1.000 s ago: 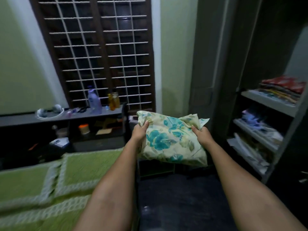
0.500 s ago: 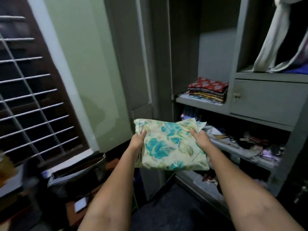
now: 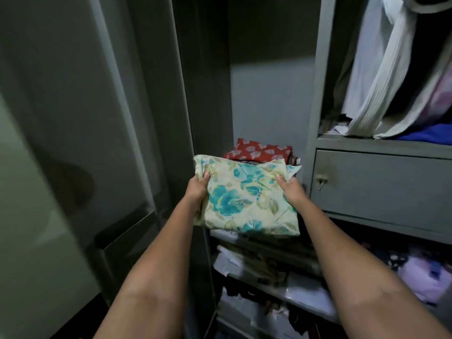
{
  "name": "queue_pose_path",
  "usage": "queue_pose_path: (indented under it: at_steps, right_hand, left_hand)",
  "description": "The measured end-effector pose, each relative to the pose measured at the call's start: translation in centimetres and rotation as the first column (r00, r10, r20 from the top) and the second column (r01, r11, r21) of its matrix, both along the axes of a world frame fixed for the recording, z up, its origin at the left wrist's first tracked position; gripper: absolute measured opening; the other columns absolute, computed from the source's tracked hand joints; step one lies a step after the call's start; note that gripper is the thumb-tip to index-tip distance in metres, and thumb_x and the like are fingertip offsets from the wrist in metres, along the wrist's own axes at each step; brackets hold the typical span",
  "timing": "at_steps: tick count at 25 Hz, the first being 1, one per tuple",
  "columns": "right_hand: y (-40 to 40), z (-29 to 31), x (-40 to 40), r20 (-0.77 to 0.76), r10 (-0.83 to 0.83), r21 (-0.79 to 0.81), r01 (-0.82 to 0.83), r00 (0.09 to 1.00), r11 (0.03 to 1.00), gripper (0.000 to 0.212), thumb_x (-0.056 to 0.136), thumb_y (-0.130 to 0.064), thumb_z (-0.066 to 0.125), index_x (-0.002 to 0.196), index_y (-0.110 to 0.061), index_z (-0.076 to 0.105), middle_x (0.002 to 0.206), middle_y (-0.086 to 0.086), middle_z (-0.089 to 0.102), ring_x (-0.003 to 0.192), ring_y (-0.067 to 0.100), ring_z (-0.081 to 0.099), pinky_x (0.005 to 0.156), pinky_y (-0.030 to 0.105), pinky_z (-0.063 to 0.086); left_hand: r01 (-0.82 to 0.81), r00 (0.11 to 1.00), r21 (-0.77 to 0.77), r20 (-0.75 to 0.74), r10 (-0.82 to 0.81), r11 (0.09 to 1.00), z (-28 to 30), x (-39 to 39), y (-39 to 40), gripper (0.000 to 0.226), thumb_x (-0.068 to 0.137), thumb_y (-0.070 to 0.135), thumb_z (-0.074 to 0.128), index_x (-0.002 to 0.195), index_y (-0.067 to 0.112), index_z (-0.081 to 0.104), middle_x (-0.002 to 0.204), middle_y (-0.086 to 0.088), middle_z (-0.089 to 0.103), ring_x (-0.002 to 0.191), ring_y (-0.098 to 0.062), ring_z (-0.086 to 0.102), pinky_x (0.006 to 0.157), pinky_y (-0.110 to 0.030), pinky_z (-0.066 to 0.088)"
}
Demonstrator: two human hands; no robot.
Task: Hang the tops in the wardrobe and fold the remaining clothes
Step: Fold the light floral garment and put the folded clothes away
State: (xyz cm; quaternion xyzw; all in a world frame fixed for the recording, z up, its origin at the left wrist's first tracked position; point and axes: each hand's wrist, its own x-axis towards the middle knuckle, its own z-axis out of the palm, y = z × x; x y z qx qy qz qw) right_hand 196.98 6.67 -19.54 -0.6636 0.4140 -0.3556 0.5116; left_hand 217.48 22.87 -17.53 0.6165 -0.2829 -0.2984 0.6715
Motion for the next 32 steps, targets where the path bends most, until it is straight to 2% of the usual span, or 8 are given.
queue_pose_path:
  at_steps: [12,15,17,19,21,23,27,32]
  right_hand:
    - [-21.5,5.7,11.2,0.043,-0.352,-0.148,0.354,0.935,0.923,0.044,0.095,-0.041,0.052,0.114,-0.001,0.057,0.111,0.016,0.063,0.103,0.033,0.06,0.092,0.042,0.048]
    - [-24.9,6.8,12.1,-0.162,-0.536,-0.24,0.494,0.828,0.836,0.052,0.096,-0.04,0.049,0.133,-0.003,0.047,0.131,0.02,0.054,0.122,0.036,0.05,0.099,0.039,0.04]
    - [-25.7,5.8,13.0,-0.456,-0.67,-0.39,0.545,0.586,0.742,0.069,0.095,-0.042,0.05,0.149,-0.006,0.023,0.147,0.017,0.037,0.134,0.032,0.036,0.108,0.038,0.028]
    - [-26.4,4.6,14.6,-0.543,-0.712,-0.583,0.411,0.444,0.701,0.064,0.097,-0.03,0.048,0.15,-0.008,0.02,0.151,0.013,0.029,0.141,0.026,0.024,0.116,0.038,0.013]
    - [-27.5,4.1,16.8,-0.578,-0.652,-0.629,0.242,0.49,0.739,0.05,0.097,-0.015,0.041,0.146,-0.009,0.032,0.151,0.012,0.031,0.143,0.023,0.021,0.118,0.039,0.004]
    - [-28.1,3.7,19.3,-0.59,-0.537,-0.574,0.155,0.603,0.804,0.043,0.099,-0.013,0.035,0.141,-0.008,0.04,0.149,0.013,0.037,0.141,0.024,0.027,0.117,0.038,0.011]
    - [-28.3,0.5,20.8,-0.788,-0.298,-0.367,-0.022,0.538,0.93,0.051,0.104,-0.036,0.02,0.152,-0.018,0.021,0.158,0.004,0.019,0.147,0.023,0.013,0.118,0.042,0.007]
    - [-29.4,-0.1,20.1,-0.87,-0.353,-0.337,0.107,0.345,0.935,0.082,0.091,-0.071,0.01,0.154,-0.018,0.01,0.161,0.003,0.006,0.148,0.022,-0.002,0.117,0.047,-0.005]
  left_hand:
    - [0.269,0.961,-0.108,0.096,-0.26,0.957,5.9,14.8,-27.5,0.04,0.097,0.032,0.052,0.129,0.007,0.053,0.118,-0.014,0.063,0.105,-0.03,0.063,0.095,-0.045,0.05]
    - [0.185,0.923,0.133,0.316,-0.219,0.974,5.5,16.4,-33.6,0.053,0.094,0.042,0.053,0.134,0.008,0.048,0.13,-0.017,0.057,0.12,-0.034,0.054,0.106,-0.044,0.04]
    - [-0.184,0.697,0.366,0.703,-0.142,0.912,3.9,16.4,-35.5,0.066,0.094,0.049,0.049,0.144,0.009,0.033,0.15,-0.016,0.035,0.141,-0.032,0.026,0.116,-0.045,0.014]
    - [-0.313,0.399,0.243,0.911,-0.105,0.918,3.0,14.9,-36.4,0.065,0.097,0.046,0.041,0.148,0.009,0.025,0.157,-0.009,0.022,0.147,-0.025,0.009,0.116,-0.047,-0.006]
    - [-0.116,0.177,0.195,0.969,-0.173,0.974,3.1,12.7,-38.0,0.053,0.101,0.036,0.034,0.147,0.01,0.031,0.156,-0.006,0.027,0.147,-0.023,0.012,0.116,-0.045,-0.008]
    - [0.004,0.086,0.332,0.94,-0.331,0.943,3.2,11.6,-39.9,0.047,0.103,0.029,0.027,0.146,0.012,0.033,0.156,-0.005,0.027,0.147,-0.025,0.013,0.117,-0.047,-0.002]
    - [-0.063,0.047,0.691,0.723,-0.689,0.72,-0.2,13.1,-41.5,0.057,0.102,0.044,0.016,0.153,0.021,0.007,0.161,0.004,-0.002,0.148,-0.023,-0.007,0.116,-0.048,-0.008]
    - [-0.121,0.199,0.675,0.735,-0.648,0.728,-1.9,15.1,-42.0,0.083,0.091,0.07,0.023,0.153,0.022,-0.003,0.159,0.001,-0.017,0.146,-0.025,-0.014,0.117,-0.043,-0.007]
